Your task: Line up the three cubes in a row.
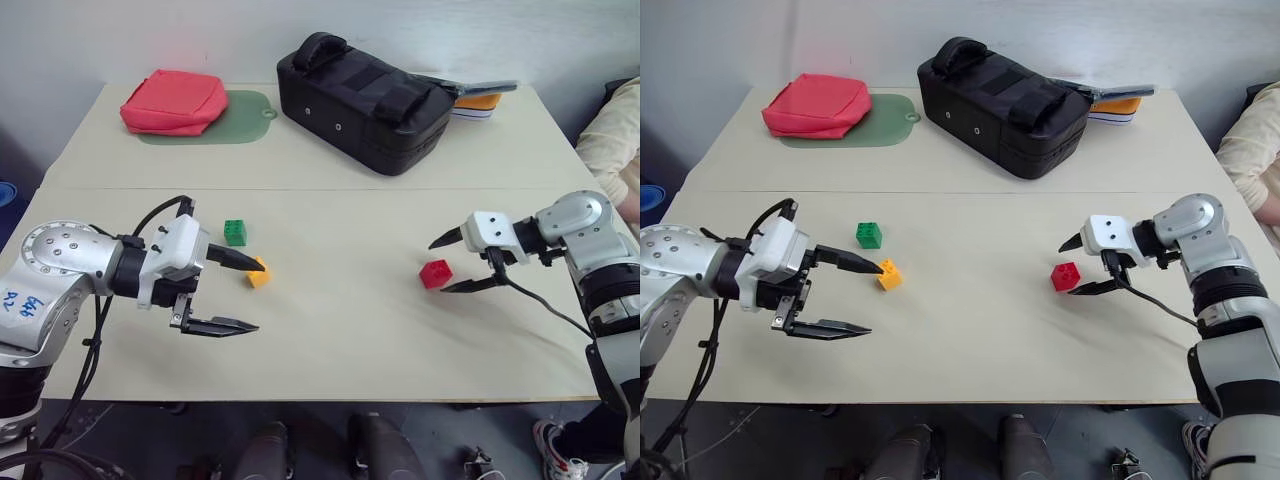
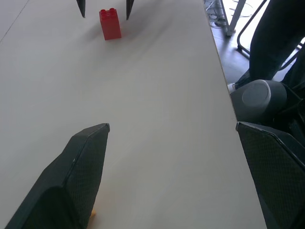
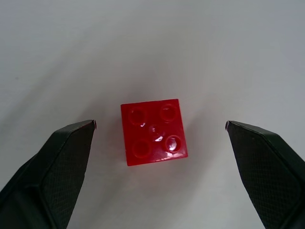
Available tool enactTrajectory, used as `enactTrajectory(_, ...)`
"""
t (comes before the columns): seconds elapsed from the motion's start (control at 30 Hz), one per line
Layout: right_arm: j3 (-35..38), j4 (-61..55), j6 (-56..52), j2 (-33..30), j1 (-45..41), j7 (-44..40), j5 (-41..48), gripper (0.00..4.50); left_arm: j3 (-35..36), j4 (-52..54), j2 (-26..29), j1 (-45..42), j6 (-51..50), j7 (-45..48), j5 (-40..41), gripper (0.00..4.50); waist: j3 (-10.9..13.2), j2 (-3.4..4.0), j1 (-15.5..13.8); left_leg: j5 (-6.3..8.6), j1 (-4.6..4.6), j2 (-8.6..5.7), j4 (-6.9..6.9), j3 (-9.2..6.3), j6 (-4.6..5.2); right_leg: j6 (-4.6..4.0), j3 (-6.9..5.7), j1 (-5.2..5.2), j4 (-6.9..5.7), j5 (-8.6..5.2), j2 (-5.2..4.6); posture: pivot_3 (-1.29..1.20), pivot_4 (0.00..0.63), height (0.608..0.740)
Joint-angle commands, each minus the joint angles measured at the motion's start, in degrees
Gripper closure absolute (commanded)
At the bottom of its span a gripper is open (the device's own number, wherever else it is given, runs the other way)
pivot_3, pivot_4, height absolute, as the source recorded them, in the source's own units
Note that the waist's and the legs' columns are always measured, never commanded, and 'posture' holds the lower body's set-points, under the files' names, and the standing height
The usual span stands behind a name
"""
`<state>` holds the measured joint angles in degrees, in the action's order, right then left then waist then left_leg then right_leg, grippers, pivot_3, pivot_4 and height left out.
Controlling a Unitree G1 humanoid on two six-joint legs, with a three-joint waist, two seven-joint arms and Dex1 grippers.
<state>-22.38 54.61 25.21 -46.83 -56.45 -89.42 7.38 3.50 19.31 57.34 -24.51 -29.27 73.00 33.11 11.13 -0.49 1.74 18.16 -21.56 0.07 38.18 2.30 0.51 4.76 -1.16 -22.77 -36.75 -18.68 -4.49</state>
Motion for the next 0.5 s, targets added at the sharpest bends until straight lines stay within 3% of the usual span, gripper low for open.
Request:
enactTrajectory(0.03,1.1,2.7,2.5,0.8,-2.1,-3.1,-1.6,0.00,0.1,-0.6,-0.5,-2.0,0.8,-1.1,-1.0,0.03,0.0,0.00,0.0,0.00,0.00,0.00,0.00,0.00,0.00,0.00,0.00,0.00,-0.01,0.00,0.00,0.00,0.150,0.740)
enactTrajectory(0.13,1.8,4.6,3.9,1.6,-2.1,-3.1,-3.4,0.40,-0.2,-0.4,-0.9,-3.1,-0.2,-1.3,-0.5,0.00,0.0,0.00,0.0,-0.01,0.00,0.01,0.00,0.00,-0.01,0.00,-0.01,-0.01,-0.01,0.00,0.03,0.00,0.150,0.740)
enactTrajectory(0.27,2.3,5.0,2.8,2.1,-1.9,-3.1,-2.8,1.64,0.0,0.3,-1.8,-4.5,-2.4,-1.6,1.3,0.00,0.0,0.00,0.0,-0.01,0.00,0.01,0.00,0.00,-0.01,0.00,0.00,-0.01,-0.02,0.00,0.03,0.00,0.150,0.740)
enactTrajectory(0.4,1.5,-2.1,-4.6,0.6,0.4,-3.1,4.9,3.02,0.1,1.5,-2.8,-5.2,-3.0,-0.8,3.2,0.00,0.0,0.00,0.0,-0.01,0.00,0.01,0.03,-0.01,-0.02,0.00,0.00,0.00,-0.03,0.00,0.03,0.00,0.150,0.740)
enactTrajectory(0.5,1.1,-17.9,-18.4,-3.6,5.4,-3.1,16.0,3.03,-0.3,3.9,-3.2,-4.0,-2.8,0.1,4.2,0.00,0.0,0.00,-0.1,-0.01,0.00,0.03,0.02,-0.06,-0.02,0.00,-0.03,0.00,-0.03,0.00,0.02,0.00,0.150,0.740)
